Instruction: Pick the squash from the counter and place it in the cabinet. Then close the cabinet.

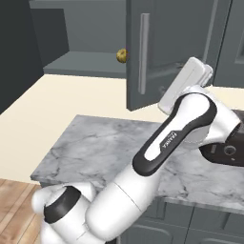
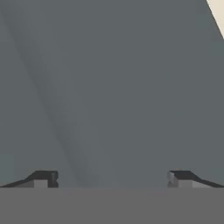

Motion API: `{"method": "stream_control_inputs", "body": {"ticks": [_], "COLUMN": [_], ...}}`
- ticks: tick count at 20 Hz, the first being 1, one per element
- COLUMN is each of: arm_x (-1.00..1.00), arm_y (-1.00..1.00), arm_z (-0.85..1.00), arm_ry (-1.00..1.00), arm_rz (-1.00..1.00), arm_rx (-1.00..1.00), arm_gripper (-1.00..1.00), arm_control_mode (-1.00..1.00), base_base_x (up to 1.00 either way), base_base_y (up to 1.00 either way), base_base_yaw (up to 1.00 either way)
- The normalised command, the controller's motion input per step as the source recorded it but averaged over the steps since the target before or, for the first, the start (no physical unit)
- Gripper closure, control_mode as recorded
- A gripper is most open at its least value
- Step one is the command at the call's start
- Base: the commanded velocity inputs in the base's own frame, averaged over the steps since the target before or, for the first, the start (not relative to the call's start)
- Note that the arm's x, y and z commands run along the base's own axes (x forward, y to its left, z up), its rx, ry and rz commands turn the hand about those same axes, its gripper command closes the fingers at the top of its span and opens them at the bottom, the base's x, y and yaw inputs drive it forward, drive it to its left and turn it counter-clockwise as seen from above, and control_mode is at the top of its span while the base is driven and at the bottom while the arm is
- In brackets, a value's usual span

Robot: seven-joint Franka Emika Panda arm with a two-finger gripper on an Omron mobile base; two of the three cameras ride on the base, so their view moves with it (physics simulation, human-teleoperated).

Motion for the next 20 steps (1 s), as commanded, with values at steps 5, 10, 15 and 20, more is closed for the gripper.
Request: {"method": "stream_control_inputs", "body": {"ticks": [5, 10, 15, 20], "arm_x": [1.00, 1.00, 1.00, 0.99], "arm_y": [0.67, 0.72, 0.62, 0.48], "arm_z": [0.03, -0.01, -0.12, -0.07], "arm_ry": [0.03, 0.05, 0.04, 0.01], "arm_rz": [0.00, -0.07, -0.17, -0.20], "arm_rx": [0.00, -0.02, -0.04, -0.04], "arm_gripper": [-1.00, -1.00, -1.00, -1.00], "arm_control_mode": [-1.00, -1.00, -1.00, -1.00], "base_base_x": [0.00, 0.00, 0.00, 0.00], "base_base_y": [0.00, 0.00, 0.00, 0.00], "base_base_yaw": [0.00, 0.00, 0.00, 0.00]}}
